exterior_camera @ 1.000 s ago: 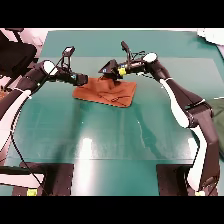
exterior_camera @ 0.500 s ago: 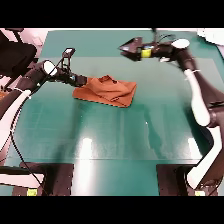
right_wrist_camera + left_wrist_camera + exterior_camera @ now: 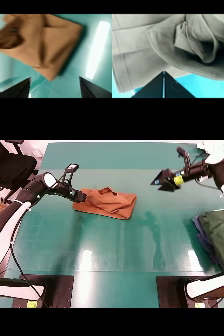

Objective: Fold the shirts.

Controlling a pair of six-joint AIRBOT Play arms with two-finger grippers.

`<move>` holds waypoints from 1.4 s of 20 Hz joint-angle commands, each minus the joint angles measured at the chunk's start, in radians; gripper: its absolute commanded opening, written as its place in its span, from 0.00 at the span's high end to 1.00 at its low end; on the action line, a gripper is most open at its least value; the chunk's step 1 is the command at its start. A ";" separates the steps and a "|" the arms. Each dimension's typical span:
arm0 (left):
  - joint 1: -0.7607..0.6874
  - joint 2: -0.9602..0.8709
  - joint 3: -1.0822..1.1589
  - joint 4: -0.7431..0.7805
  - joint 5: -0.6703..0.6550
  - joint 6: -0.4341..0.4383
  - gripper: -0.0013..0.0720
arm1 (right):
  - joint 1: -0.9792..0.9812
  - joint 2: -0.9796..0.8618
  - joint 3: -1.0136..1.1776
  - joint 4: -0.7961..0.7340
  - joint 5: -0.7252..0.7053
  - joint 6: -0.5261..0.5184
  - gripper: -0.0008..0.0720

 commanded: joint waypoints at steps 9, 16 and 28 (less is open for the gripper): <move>0.000 0.001 0.000 -0.007 -0.053 0.008 0.96 | 0.172 -0.102 -0.377 0.265 -0.348 -0.146 0.07; 0.000 0.001 0.000 -0.007 -0.069 0.008 0.96 | 0.261 -0.235 -0.200 0.380 -0.343 -0.169 0.12; 0.000 0.188 0.001 0.032 -0.050 -0.045 0.96 | 0.257 -0.211 0.263 0.368 -0.175 -0.050 0.96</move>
